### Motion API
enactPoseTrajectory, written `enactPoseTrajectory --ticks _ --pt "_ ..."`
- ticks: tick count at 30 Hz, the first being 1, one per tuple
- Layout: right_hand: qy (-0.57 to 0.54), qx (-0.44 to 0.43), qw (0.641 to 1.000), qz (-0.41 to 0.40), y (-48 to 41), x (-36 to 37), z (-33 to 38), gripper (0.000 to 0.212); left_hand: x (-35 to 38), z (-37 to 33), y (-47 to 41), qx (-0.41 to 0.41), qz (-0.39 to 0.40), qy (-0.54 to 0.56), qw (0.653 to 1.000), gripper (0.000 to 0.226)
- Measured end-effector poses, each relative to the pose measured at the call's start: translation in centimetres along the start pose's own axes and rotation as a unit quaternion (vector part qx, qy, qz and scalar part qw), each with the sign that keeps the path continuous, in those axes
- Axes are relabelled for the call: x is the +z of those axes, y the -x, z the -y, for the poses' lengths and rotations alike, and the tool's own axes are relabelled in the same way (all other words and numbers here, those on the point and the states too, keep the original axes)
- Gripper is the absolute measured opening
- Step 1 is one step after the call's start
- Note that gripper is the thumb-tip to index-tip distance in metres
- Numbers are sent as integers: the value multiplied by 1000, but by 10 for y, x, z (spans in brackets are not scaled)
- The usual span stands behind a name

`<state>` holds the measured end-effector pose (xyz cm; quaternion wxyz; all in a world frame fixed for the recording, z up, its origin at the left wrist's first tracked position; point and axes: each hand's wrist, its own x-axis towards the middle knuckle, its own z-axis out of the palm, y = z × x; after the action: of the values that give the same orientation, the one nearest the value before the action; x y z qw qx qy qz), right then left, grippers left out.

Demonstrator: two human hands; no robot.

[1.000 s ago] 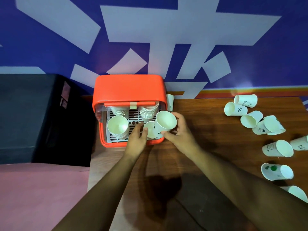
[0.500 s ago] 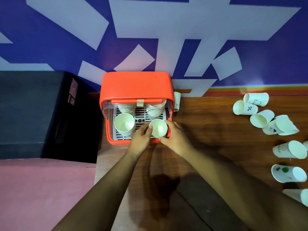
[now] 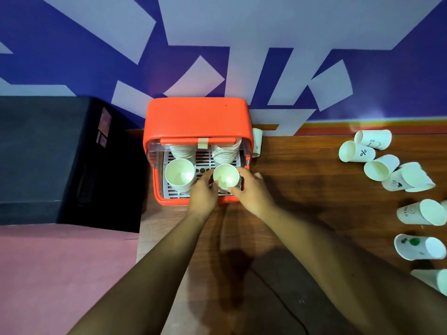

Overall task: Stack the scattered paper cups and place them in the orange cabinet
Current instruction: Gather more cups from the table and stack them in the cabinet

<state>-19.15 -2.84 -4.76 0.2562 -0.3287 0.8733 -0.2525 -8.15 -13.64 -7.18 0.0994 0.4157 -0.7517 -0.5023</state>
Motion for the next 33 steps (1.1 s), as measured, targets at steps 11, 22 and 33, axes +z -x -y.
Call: enactPoseTrajectory --ticks 11,22,33 --pt "34 45 998 -10 80 -99 -49 60 19 -41 81 12 52 -105 993 39" --pt "62 126 985 -95 198 -273 -221 58 184 -188 138 90 175 -134 971 21" --pt "-31 204 977 -56 266 -321 -383 46 378 -250 196 24 263 -113 958 30"
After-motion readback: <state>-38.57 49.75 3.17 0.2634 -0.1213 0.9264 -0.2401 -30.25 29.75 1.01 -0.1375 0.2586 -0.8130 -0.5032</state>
